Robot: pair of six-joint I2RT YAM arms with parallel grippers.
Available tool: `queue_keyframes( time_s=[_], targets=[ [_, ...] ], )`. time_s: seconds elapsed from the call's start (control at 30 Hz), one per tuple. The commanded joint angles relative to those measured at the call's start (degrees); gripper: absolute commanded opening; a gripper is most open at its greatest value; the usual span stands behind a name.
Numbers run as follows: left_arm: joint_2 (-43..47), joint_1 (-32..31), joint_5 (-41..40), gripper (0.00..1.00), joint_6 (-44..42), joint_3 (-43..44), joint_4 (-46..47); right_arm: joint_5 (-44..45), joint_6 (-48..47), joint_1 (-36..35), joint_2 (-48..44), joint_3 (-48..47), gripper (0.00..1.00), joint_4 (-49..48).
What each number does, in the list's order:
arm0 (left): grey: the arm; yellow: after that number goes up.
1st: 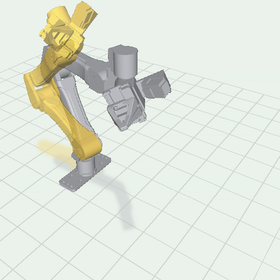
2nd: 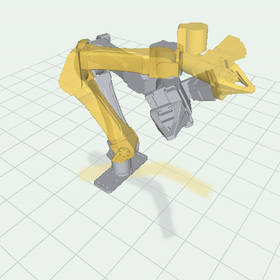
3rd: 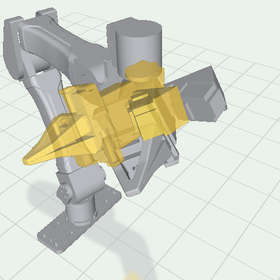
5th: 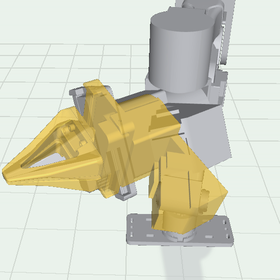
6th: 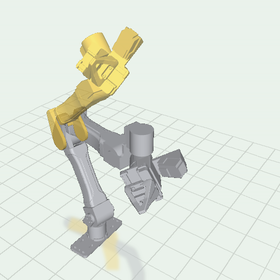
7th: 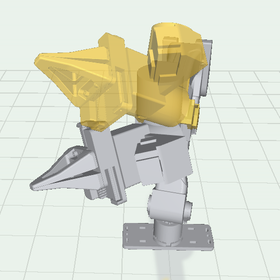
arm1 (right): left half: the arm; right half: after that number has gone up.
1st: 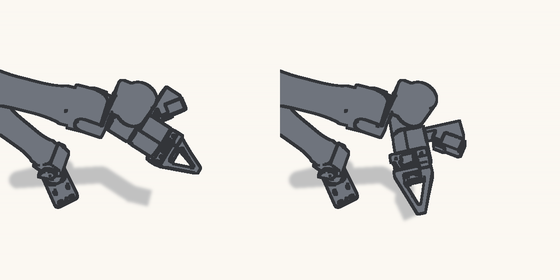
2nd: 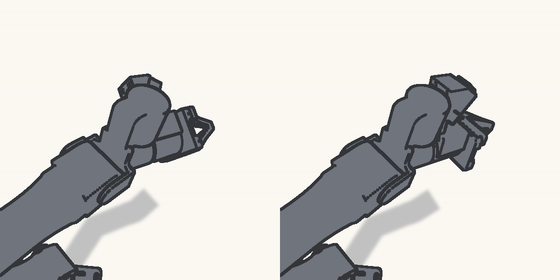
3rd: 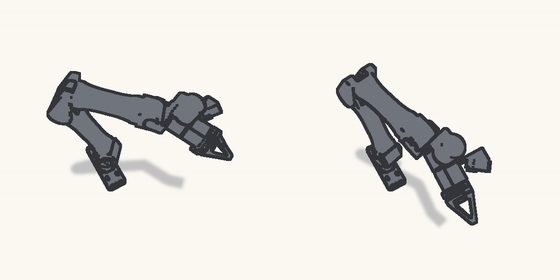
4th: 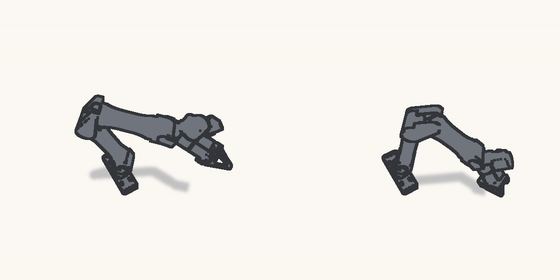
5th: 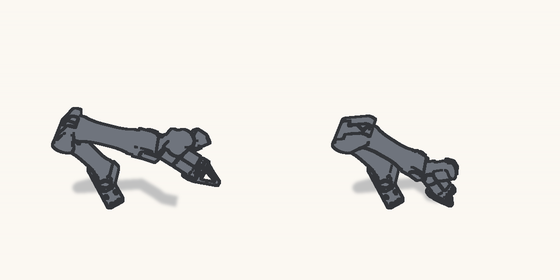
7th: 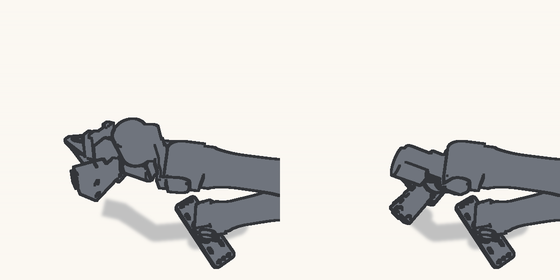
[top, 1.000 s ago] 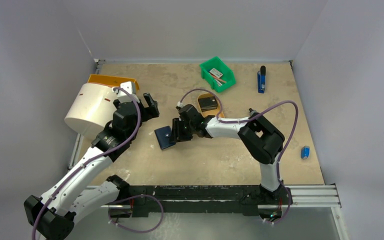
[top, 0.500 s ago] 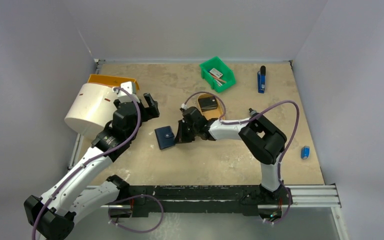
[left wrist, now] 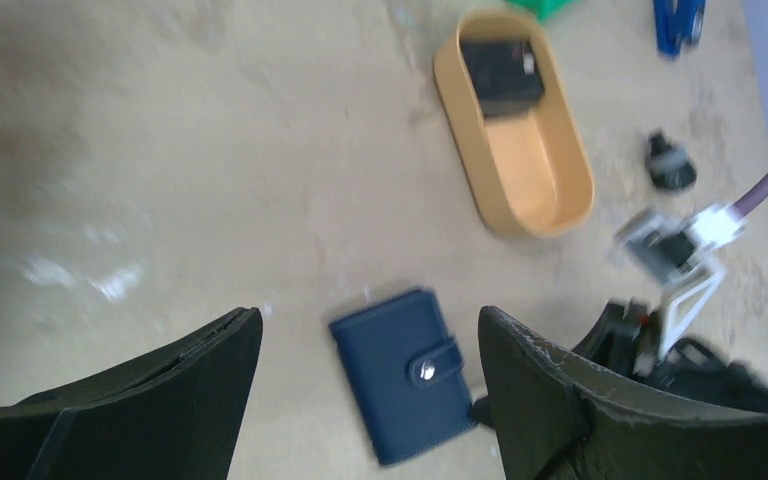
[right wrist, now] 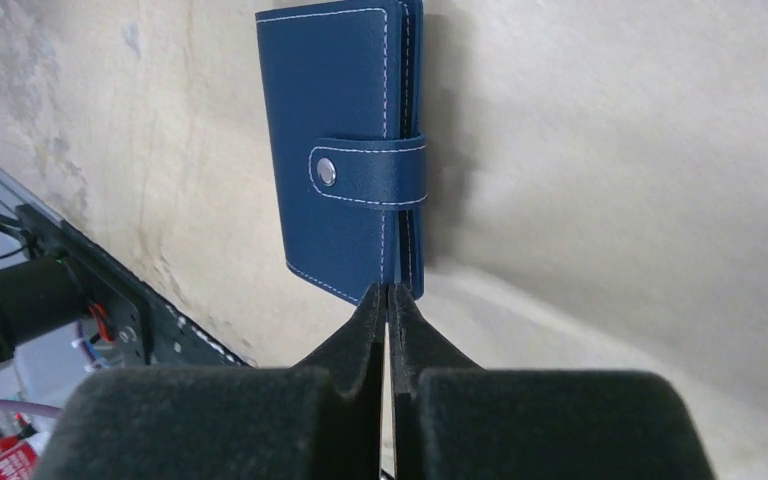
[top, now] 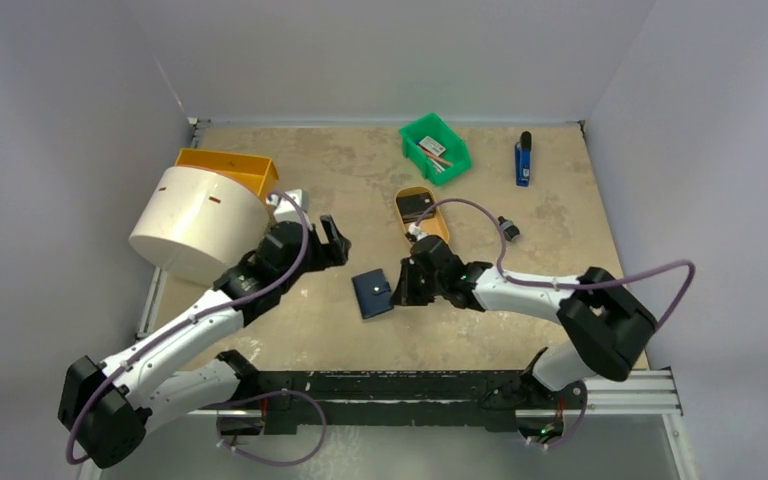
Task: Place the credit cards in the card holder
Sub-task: Move the card holder to the center of the board.
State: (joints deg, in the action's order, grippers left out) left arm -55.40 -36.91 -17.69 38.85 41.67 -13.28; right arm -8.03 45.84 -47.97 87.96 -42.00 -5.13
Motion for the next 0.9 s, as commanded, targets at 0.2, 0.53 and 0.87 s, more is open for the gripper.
queue_keyframes(
  time_s=[0.2,0.53,0.87],
  targets=[
    [-6.6,-10.4,3.7,0.75,13.4,-8.9,13.3,5.3,-2.0,0.1,-7.7,8.0,0.0,2.0],
    [-15.1,-11.1,7.9,0.61,14.2,-9.6,21.3,7.6,-2.6,-0.5,-10.5,7.8,0.21,4.9],
    [-16.6,-11.2,7.9,0.41,14.9,-11.3,22.6,14.1,-10.6,-4.3,-16.1,0.5,0.37,13.2]
  ],
)
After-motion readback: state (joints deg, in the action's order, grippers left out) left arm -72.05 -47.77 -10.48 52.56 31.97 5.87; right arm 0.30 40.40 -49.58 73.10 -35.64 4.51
